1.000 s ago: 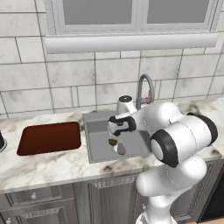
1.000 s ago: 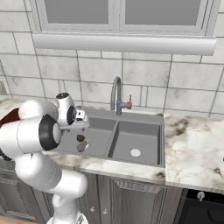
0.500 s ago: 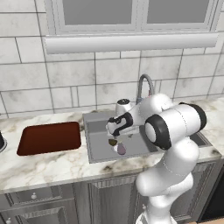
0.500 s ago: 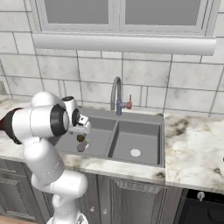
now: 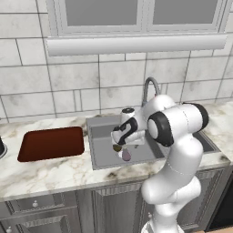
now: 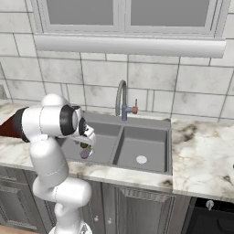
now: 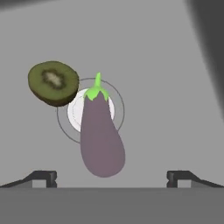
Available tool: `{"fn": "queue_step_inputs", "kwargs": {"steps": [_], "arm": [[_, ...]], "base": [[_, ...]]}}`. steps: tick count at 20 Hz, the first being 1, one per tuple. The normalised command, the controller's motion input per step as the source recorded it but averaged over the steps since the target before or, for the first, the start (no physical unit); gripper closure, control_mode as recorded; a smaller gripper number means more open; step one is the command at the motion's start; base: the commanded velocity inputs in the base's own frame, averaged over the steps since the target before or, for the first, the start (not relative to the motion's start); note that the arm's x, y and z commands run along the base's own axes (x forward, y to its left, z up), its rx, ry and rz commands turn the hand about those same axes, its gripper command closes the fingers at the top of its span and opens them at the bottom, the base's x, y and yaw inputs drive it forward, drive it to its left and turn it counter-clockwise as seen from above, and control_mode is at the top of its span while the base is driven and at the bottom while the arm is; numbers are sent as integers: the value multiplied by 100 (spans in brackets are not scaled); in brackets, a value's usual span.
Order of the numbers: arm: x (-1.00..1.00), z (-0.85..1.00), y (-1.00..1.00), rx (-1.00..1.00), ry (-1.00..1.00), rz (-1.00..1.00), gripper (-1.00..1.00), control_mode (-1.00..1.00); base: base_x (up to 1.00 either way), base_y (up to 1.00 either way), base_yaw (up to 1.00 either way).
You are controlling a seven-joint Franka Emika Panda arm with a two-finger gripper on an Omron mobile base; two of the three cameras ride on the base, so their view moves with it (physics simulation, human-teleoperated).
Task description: Pick up all produce items and place them in the sink. Turn on the sink faucet to wash them. Then turn the sink off and put them in the tray.
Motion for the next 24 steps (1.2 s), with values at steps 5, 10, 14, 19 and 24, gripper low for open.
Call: {"fn": "queue_step_inputs", "kwargs": {"steps": [5, 10, 14, 19, 24], "arm": [[0, -22, 0, 0, 0, -8, -100, -100], [0, -23, 0, 2, 0, -3, -100, -100], [0, -29, 0, 1, 0, -2, -100, -100], [4, -30, 0, 0, 0, -3, -100, -100], [6, -23, 0, 3, -2, -1, -100, -100]], "base": [[0, 0, 0], [0, 0, 0], [0, 0, 0], [0, 0, 0], [0, 0, 0]]}}
